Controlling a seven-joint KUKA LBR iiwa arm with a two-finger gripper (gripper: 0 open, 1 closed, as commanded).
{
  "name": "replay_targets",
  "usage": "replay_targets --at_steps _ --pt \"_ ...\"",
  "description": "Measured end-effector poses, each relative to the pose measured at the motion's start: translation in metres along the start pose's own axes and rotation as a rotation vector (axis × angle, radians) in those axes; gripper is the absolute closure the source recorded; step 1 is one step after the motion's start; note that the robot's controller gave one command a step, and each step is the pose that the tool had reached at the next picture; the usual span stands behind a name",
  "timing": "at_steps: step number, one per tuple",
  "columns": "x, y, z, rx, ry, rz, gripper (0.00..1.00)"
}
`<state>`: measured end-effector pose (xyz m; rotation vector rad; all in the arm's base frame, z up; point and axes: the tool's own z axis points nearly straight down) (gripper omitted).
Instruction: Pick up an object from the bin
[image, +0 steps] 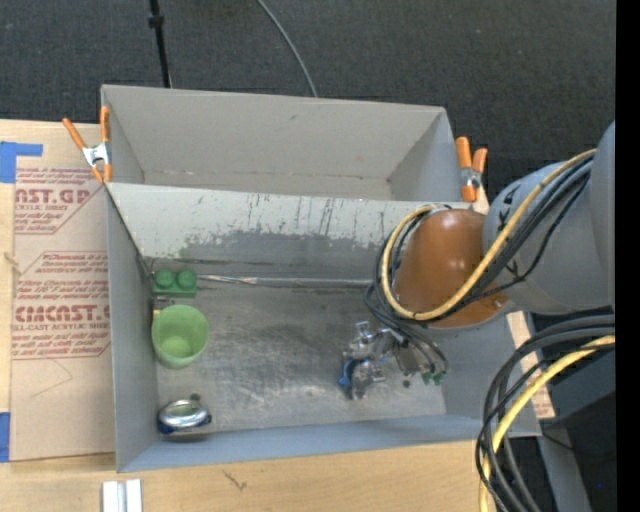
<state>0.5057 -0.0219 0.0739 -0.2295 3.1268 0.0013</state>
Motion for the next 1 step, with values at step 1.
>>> replay_targets --at_steps 1 --pt "-0.0184 0.0011 -0.1799 0.002 -0.004 -0.020 1.00"
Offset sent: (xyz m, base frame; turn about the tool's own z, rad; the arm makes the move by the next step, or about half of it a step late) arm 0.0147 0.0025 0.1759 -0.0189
